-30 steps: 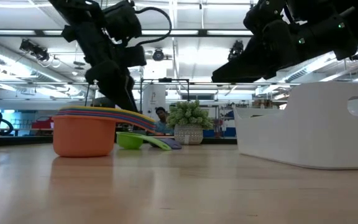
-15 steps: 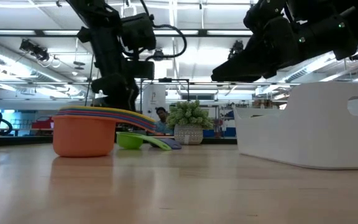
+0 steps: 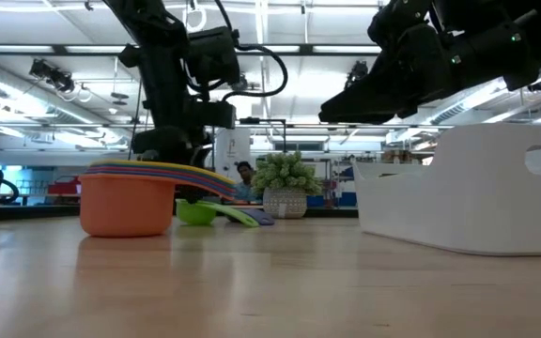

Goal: Nest measuring cups in basket
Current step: Stack the green measuring cup into the yellow measuring

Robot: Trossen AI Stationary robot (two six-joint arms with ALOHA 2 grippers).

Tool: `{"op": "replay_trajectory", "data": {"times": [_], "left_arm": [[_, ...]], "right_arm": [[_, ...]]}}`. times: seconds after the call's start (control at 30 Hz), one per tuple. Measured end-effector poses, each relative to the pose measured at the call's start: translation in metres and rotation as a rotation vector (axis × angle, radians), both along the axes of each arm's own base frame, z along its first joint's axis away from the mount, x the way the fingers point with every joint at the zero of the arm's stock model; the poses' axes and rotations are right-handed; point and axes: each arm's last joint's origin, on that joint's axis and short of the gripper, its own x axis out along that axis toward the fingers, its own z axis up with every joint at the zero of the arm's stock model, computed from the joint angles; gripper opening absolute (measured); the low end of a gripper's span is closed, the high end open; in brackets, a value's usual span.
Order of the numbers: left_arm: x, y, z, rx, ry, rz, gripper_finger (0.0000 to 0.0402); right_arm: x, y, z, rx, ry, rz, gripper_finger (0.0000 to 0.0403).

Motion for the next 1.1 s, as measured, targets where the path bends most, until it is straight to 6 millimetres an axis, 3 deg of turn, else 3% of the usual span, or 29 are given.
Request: {"op": "replay_trajectory", "data": {"times": [0.4,0.87,1.1], "left_arm": [[0.000,0.001,-0.013,0.023,0.070,0.000,0.0143],[0.003,0.003,-0.018,0.058,0.069,-0.002,0.0017],[0.005,0.003,-0.013,0.066,0.056,0.034,0.0012]], "right_arm": [[0.000,0.000,0.000,0.004,0.000,0.004,0.0202],[0.000,0.000,0.000,0.004,-0.005,0.008,0.0202],[0.000,0.001,0.001,0.010,-0.005,0.024,0.0202]]}}
